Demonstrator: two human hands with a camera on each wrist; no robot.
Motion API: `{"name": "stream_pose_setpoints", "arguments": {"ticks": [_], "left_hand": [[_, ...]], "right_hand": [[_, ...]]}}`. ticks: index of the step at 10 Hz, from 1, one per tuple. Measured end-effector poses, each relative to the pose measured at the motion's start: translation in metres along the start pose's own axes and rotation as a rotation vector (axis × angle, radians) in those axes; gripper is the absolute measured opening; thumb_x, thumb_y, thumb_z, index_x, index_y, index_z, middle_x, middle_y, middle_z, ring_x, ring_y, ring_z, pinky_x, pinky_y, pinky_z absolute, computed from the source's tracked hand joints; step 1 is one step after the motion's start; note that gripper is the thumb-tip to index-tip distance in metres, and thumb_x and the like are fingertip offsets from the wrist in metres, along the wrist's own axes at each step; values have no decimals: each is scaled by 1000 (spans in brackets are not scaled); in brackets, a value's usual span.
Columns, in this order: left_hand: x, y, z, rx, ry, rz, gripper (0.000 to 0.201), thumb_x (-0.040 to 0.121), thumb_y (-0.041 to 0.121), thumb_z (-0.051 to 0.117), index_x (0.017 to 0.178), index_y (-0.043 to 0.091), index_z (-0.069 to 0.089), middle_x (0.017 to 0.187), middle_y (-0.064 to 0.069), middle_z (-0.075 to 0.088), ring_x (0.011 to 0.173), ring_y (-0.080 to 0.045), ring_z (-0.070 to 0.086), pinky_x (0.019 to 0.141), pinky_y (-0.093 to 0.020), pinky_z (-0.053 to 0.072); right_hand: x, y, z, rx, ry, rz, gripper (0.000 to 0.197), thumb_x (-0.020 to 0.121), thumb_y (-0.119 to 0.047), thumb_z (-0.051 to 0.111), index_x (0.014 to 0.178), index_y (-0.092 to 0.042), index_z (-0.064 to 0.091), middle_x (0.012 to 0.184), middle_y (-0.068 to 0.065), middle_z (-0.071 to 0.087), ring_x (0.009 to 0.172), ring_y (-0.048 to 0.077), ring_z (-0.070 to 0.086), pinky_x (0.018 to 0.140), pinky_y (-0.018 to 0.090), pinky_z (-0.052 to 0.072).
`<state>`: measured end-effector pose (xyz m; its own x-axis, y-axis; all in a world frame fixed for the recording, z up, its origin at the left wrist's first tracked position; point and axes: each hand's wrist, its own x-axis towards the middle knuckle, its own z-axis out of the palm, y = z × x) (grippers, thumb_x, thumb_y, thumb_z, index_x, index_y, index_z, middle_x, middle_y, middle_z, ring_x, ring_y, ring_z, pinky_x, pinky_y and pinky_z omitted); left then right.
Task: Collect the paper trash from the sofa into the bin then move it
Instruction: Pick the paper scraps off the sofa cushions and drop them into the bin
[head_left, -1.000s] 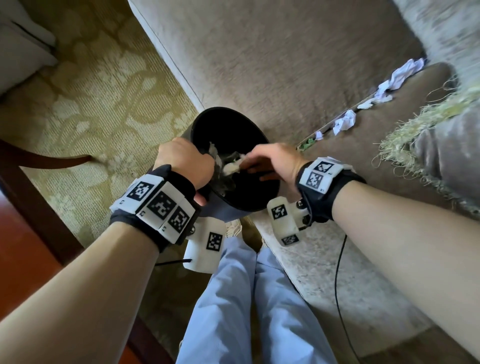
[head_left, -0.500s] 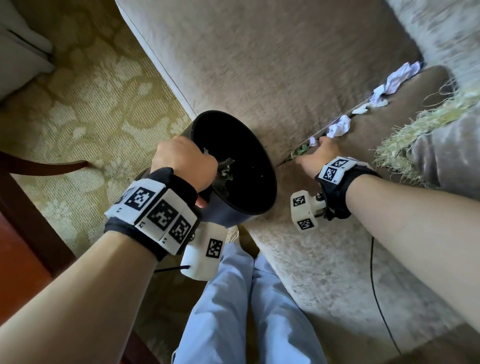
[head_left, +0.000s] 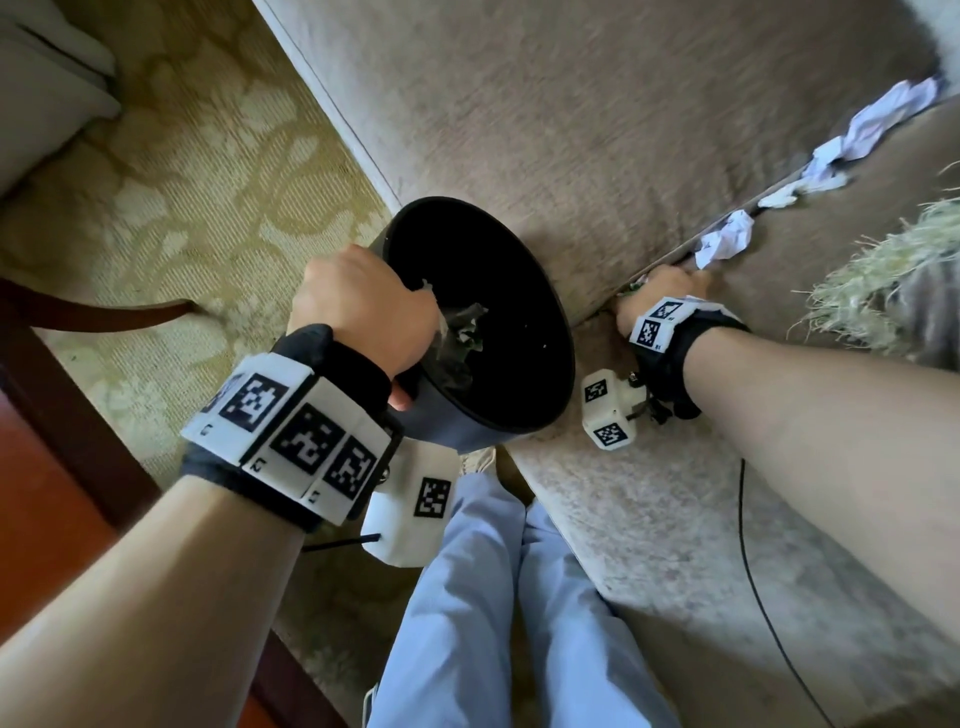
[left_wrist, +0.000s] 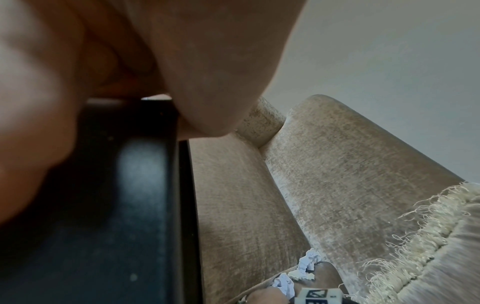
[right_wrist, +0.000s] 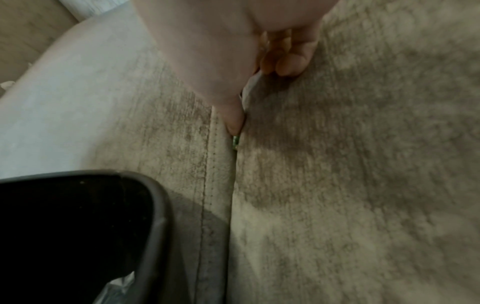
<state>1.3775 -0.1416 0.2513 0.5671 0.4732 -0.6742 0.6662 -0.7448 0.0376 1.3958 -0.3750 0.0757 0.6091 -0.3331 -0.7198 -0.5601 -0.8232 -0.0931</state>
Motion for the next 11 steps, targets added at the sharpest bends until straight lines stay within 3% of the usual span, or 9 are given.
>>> {"name": "stream_pose_setpoints", "arguments": {"ticks": [2,3,4,5,6,7,9,10,11], "left_hand": [[2,3,-4,-40,-60,-12,22,87,20,51,77,0,50,83,-21,66,68,-38,69,56,-37,56],[0,5,-5,-38,-57,-11,24,86,20,53,88,-4,55,90,-21,68,71,-37,68,49,-35,53],[-3,5,-6,-46,-69,-35,30,86,21,54,95,-7,58,89,-21,69,73,-38,70,57,-39,58],[-6,7,-7,-58,-66,-47,35,85,23,57,103,-7,61,91,-21,69,77,-38,71,65,-41,60],[-10,8,-4,-69,-63,-61,35,84,23,61,101,-8,61,92,-16,66,79,-37,70,62,-37,57],[-14,9,-2,-121,-107,-77,28,80,18,59,93,-6,64,86,-22,70,71,-41,71,66,-49,61],[-23,13,-9,-69,-101,-50,21,81,15,54,86,-4,59,84,-23,71,74,-39,71,75,-47,61],[-32,24,-18,-39,-74,-12,19,80,15,53,80,-4,58,82,-21,71,74,-37,71,74,-44,61],[-39,45,-25,-40,-29,66,20,78,17,51,77,-1,60,76,-18,70,67,-34,71,66,-40,61]], "right_hand": [[-8,-3,-13,97,2,29,53,86,-25,62,133,-3,50,143,13,44,124,33,47,98,37,40],[-17,-8,-23,298,-147,61,36,74,-36,68,100,-12,66,105,9,59,92,22,50,79,30,43],[-30,-23,-35,686,-170,89,26,49,-33,76,62,-12,67,68,4,65,65,23,57,63,33,51],[-51,-45,-37,791,-308,-45,27,48,-24,81,70,-9,74,65,5,67,59,20,59,54,27,45],[-75,-63,-37,484,-608,-283,40,58,-36,84,92,-18,76,83,-1,74,76,16,68,65,27,47],[-80,-66,-41,489,-644,-248,24,73,-36,75,91,-20,74,88,-2,76,78,17,68,66,28,45],[-51,-21,-59,626,-282,-80,18,65,-17,73,80,-6,74,67,5,70,62,22,63,55,28,47],[-28,4,-72,496,-77,12,30,59,-34,72,76,-10,71,74,8,72,67,28,65,72,41,58],[-12,23,-84,397,16,58,52,63,-36,73,109,-15,65,102,5,68,83,26,63,79,33,52]]}}
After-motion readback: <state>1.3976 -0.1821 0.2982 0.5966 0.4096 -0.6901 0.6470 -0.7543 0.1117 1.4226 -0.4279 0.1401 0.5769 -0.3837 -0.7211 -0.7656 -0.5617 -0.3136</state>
